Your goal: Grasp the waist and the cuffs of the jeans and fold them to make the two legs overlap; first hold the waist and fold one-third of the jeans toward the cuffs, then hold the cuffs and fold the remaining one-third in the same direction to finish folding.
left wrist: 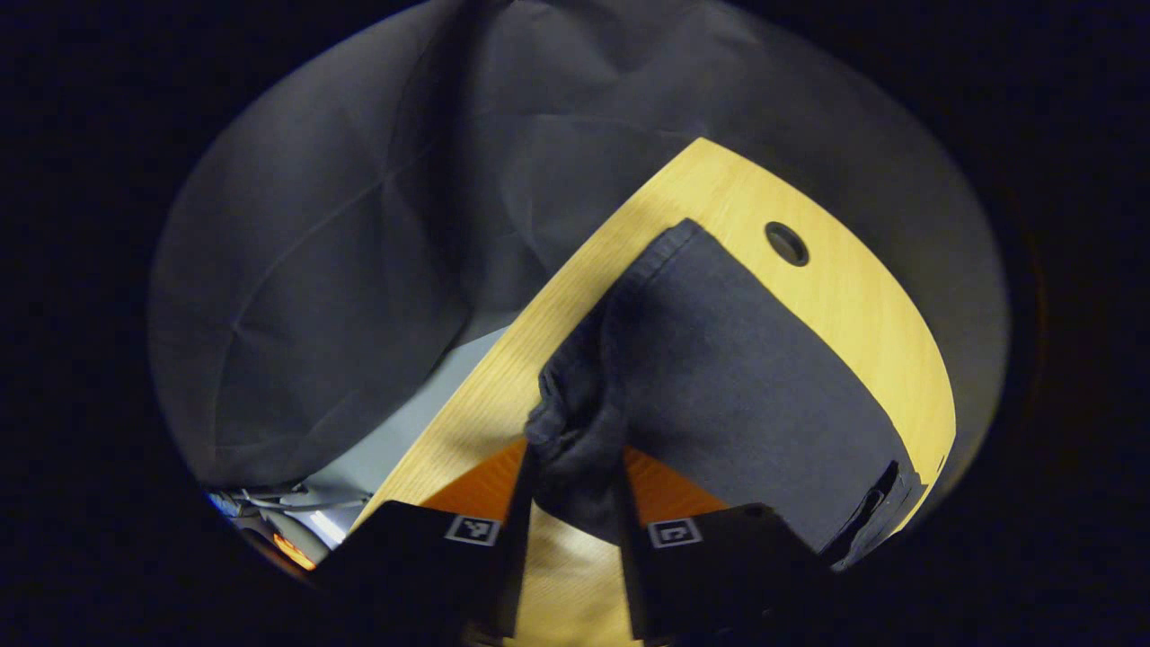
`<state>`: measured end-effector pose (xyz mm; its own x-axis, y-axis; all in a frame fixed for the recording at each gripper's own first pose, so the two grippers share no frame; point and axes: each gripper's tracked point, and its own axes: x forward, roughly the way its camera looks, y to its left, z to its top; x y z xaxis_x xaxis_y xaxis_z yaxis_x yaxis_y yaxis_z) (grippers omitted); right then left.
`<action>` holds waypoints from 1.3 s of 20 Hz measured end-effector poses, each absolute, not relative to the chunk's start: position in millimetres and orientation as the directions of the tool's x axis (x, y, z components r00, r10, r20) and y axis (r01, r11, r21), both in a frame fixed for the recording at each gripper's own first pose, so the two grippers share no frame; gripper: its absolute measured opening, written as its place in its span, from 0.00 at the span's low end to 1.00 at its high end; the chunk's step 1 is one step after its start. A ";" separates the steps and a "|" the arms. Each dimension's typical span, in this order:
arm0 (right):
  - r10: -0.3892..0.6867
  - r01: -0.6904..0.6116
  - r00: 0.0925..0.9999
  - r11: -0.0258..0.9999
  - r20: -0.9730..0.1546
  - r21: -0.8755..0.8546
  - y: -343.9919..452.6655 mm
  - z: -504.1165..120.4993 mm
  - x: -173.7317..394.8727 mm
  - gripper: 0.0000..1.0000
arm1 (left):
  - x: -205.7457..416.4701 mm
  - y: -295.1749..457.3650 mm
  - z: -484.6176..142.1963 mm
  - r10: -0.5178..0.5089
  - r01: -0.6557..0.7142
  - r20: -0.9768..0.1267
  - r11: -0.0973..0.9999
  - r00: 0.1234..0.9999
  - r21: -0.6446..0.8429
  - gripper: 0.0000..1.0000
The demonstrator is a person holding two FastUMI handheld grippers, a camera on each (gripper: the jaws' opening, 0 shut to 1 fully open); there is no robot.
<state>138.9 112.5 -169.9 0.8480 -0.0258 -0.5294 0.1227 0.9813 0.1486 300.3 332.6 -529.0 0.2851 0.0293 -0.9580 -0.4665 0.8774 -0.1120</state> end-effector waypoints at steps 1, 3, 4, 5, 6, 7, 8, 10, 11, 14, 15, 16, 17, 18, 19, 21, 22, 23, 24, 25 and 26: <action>-0.015 0.115 0.845 0.982 -0.535 0.153 109.9 -171.8 138.5 0.96 | 300.3 333.4 -526.6 0.028 -0.435 -0.954 0.894 0.299 -0.110 0.26; 0.001 0.102 0.842 0.982 -0.539 0.161 104.5 -174.2 140.7 0.96 | 297.7 331.4 -527.0 0.000 -0.417 -0.947 0.898 0.321 -0.142 0.14; 0.001 0.102 0.844 0.982 -0.537 0.161 100.6 -173.7 142.2 0.96 | 298.7 332.5 -521.0 -0.010 -0.430 -0.942 0.888 0.336 -0.163 0.14; 0.003 0.101 0.847 0.981 -0.532 0.165 95.5 -172.5 142.9 0.96 | 302.4 329.8 -519.3 -0.014 -0.450 -0.931 0.873 0.365 -0.190 0.08; 0.011 0.095 0.849 0.980 -0.529 0.172 92.6 -171.2 142.8 0.96 | 305.3 328.9 -512.4 -0.024 -0.437 -0.920 0.875 0.391 -0.209 0.08; 0.011 0.093 0.851 0.981 -0.526 0.171 87.9 -171.4 142.3 0.96 | 309.7 327.8 -503.9 -0.025 -0.427 -0.904 0.875 0.428 -0.226 0.08; 0.012 0.091 0.851 0.981 -0.525 0.170 82.2 -171.9 143.2 0.96 | 311.9 326.6 -494.6 -0.027 -0.405 -0.887 0.883 0.461 -0.237 0.08; 0.018 0.090 0.852 0.979 -0.524 0.180 74.1 -172.8 144.9 0.96 | 314.7 327.5 -474.0 -0.013 -0.363 -0.856 0.902 0.517 -0.234 0.08; 0.026 0.085 0.853 0.978 -0.521 0.189 72.6 -172.5 146.7 0.97 | 315.9 325.4 -462.9 -0.006 -0.348 -0.842 0.909 0.540 -0.230 0.08; 0.044 0.065 0.858 0.979 -0.512 0.194 65.8 -172.1 149.0 0.96 | 315.5 319.7 -414.1 0.000 -0.297 -0.794 0.927 0.608 -0.228 0.07; 0.055 0.054 0.859 0.979 -0.510 0.196 64.6 -173.4 149.6 0.97 | 314.2 318.1 -400.2 -0.002 -0.281 -0.785 0.933 0.619 -0.224 0.07; 0.058 0.048 0.859 0.980 -0.508 0.194 62.6 -174.0 151.0 0.96 | 313.5 314.9 -385.4 0.002 -0.267 -0.775 0.939 0.632 -0.215 0.07; 0.068 0.038 0.859 0.980 -0.507 0.195 60.9 -175.0 151.6 0.96 | 313.0 309.3 -374.0 0.001 -0.251 -0.767 0.945 0.642 -0.209 0.07; 0.068 0.036 0.859 0.981 -0.507 0.192 57.9 -175.7 152.6 0.96 | 313.0 302.7 -361.6 -0.002 -0.239 -0.755 0.948 0.656 -0.211 0.07; 0.072 0.030 0.860 0.981 -0.506 0.191 54.9 -176.1 152.8 0.96 | 311.5 299.9 -350.6 -0.009 -0.226 -0.747 0.951 0.665 -0.212 0.08; 0.073 0.029 0.862 0.981 -0.502 0.192 47.6 -177.3 155.1 0.96 | 310.9 292.9 -330.9 -0.021 -0.203 -0.730 0.955 0.683 -0.217 0.07; 0.077 0.027 0.862 0.980 -0.500 0.196 44.0 -177.2 157.0 0.96 | 312.3 284.7 -321.9 -0.029 -0.194 -0.723 0.955 0.691 -0.223 0.07; 0.078 0.027 0.862 0.980 -0.500 0.198 39.6 -178.4 157.2 0.96 | 312.8 277.9 -312.8 -0.034 -0.180 -0.715 0.958 0.698 -0.222 0.07; 0.084 0.022 0.862 0.979 -0.499 0.203 38.4 -179.2 157.4 0.97 | 313.1 269.9 -306.8 -0.041 -0.168 -0.708 0.960 0.705 -0.222 0.07; 0.082 0.024 0.862 0.979 -0.500 0.202 33.8 -179.8 157.3 0.96 | 315.0 260.4 -296.5 -0.055 -0.149 -0.698 0.962 0.714 -0.229 0.07; 0.086 0.021 0.863 0.978 -0.497 0.207 30.7 -179.2 156.9 0.96 | 315.6 248.9 -288.5 -0.073 -0.131 -0.692 0.963 0.718 -0.237 0.07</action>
<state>156.9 30.7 -179.2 0.8634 0.0865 -0.4971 0.0211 0.9782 0.2068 315.6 248.9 -288.5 0.7177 -0.0732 -0.6925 -0.1307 0.9626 -0.2372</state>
